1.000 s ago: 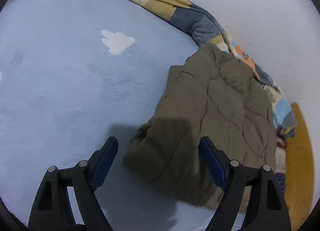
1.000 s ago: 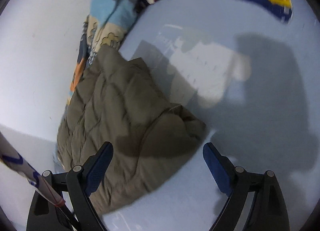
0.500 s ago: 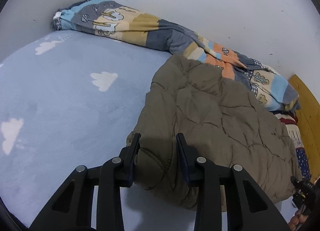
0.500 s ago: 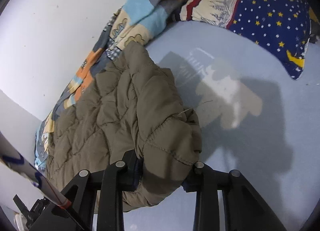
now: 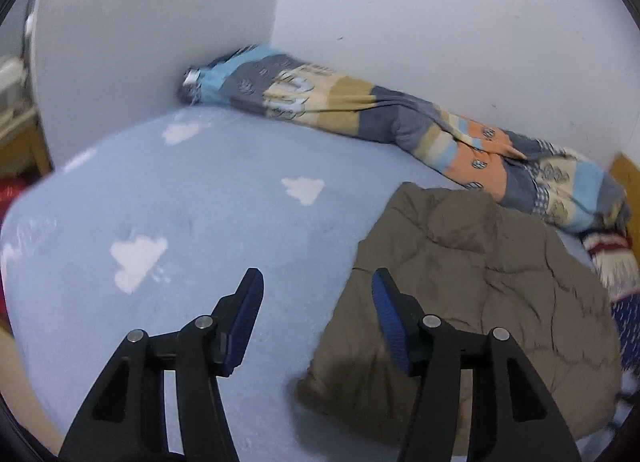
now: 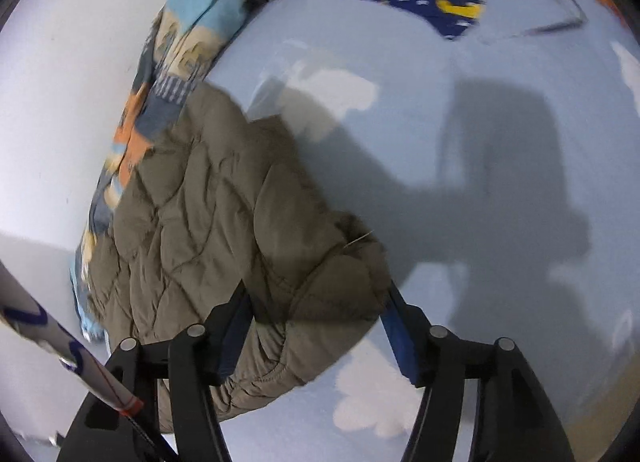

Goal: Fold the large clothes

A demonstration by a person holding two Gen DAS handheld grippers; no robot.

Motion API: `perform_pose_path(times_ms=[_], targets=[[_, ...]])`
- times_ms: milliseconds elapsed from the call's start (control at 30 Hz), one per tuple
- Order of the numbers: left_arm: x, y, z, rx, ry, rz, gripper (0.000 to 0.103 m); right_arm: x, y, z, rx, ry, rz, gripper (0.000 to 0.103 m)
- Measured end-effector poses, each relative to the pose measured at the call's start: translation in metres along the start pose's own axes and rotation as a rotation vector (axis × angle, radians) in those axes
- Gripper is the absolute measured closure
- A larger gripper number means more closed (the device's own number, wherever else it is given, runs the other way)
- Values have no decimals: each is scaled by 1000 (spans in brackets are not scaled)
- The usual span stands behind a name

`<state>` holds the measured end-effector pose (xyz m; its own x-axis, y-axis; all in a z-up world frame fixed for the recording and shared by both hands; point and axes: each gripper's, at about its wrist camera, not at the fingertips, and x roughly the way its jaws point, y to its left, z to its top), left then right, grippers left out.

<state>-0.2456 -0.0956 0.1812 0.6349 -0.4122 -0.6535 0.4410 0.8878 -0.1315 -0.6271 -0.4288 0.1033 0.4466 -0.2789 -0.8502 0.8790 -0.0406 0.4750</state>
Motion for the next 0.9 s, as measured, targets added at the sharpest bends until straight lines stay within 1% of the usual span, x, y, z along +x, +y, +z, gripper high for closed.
perform_pose_path(times_ms=[33,100,133,167,200,267,333,367,400,433,467,500,567,600,633,700,800,900], targets=[[0,-6,-2,23,5,-17,47,-5,0,0,-8,-21,-18,34],[-1,-26,-9,93,11,-61,47,-23,6,-3,-44,-121,-99,32],[-2,-38,-14,139,12,-85,47,-33,11,-4,-58,-171,-119,31],[-3,-54,-20,192,12,-111,47,-39,16,-5,-81,-209,-111,30],[-5,-70,-26,247,5,-128,47,-44,27,-6,-125,-237,-84,30],[-7,-97,-36,336,-12,-144,44,-46,55,-13,-251,-259,-40,30],[-5,-121,-45,414,-26,-153,43,-43,85,-27,-388,-279,-5,30],[-3,-132,-50,448,-30,-147,42,-35,102,-36,-465,-267,3,30],[1,-141,-55,473,-26,-145,41,-25,115,-43,-514,-247,12,30],[8,-150,-60,501,-12,-137,41,-15,125,-47,-541,-231,20,30],[16,-156,-65,526,4,-114,40,-6,132,-52,-567,-217,18,30],[23,-159,-69,540,14,-97,37,8,140,-54,-592,-199,-14,30],[35,-162,-78,556,41,-66,32,26,143,-53,-602,-172,-64,30],[40,-161,-79,550,50,-64,30,38,141,-50,-588,-141,-92,30],[41,-161,-80,545,56,-64,28,50,138,-48,-572,-95,-105,30],[41,-159,-79,526,66,-69,28,64,132,-43,-552,-43,-123,28],[32,-157,-77,514,46,-64,28,64,136,-44,-560,-53,-155,28],[17,-152,-73,493,11,-52,28,39,143,-50,-591,-131,-125,28]])
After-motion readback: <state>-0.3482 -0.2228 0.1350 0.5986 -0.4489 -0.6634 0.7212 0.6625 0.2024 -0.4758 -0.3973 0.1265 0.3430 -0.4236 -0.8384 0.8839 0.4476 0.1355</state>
